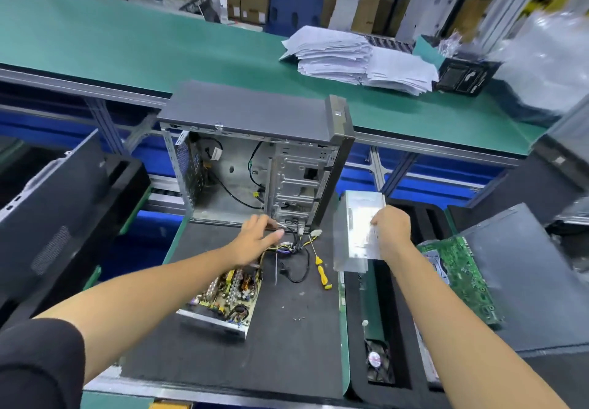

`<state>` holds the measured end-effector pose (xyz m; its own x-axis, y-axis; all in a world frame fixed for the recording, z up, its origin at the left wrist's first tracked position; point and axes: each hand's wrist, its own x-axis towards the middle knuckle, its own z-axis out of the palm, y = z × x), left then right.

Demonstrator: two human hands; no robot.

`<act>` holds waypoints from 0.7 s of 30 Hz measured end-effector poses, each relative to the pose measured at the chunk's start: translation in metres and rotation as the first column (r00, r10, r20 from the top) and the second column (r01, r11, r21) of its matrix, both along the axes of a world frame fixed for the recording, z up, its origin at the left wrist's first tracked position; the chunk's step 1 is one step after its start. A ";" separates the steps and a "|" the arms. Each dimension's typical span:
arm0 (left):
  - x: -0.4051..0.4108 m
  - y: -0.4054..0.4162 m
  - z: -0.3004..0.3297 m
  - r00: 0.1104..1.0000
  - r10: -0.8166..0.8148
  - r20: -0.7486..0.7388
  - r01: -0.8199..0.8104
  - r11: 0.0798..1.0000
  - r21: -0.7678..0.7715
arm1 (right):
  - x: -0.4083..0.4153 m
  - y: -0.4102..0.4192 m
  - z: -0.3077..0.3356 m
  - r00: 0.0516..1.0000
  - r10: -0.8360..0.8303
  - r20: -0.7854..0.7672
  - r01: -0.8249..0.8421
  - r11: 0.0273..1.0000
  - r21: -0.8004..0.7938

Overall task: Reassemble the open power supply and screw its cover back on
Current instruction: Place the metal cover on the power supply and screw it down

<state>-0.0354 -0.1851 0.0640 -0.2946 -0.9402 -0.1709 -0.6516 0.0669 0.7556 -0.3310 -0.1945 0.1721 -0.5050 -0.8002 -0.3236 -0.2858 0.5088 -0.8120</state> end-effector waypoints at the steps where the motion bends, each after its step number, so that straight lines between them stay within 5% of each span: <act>1: -0.001 0.003 0.007 0.998 0.019 -0.065 -0.016 0.999 0.044 | 0.006 -0.001 0.006 0.998 -0.003 0.062 0.005 0.999 -0.039; 4: -0.006 0.013 0.027 0.903 0.179 -0.391 -0.049 0.946 0.321 | 0.034 0.008 0.009 0.881 -0.072 0.468 0.060 0.997 0.039; 7: 0.007 0.024 0.024 0.726 0.309 -0.614 0.070 0.856 0.513 | 0.077 0.021 -0.006 0.767 -0.021 0.641 -0.027 0.997 0.066; 11: 0.054 0.047 0.006 0.581 0.489 -0.651 0.032 0.785 0.619 | 0.123 0.039 -0.042 0.696 -0.035 0.717 -0.064 0.992 0.111; 15: 0.108 0.056 -0.006 0.522 0.509 -0.685 -0.020 0.810 0.586 | 0.171 0.047 -0.068 0.627 -0.063 0.776 -0.047 0.992 0.119; 21: 0.142 0.059 -0.016 0.566 0.536 -0.627 -0.124 0.807 0.578 | 0.221 0.066 -0.082 0.713 0.108 0.693 -0.187 0.981 0.040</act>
<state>0.1063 -0.1266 0.0480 -0.1899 -0.8736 -0.4481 0.2386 -0.4838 0.8420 -0.1097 -0.1284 0.0897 0.0088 -0.7884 -0.6151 0.2498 0.5974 -0.7621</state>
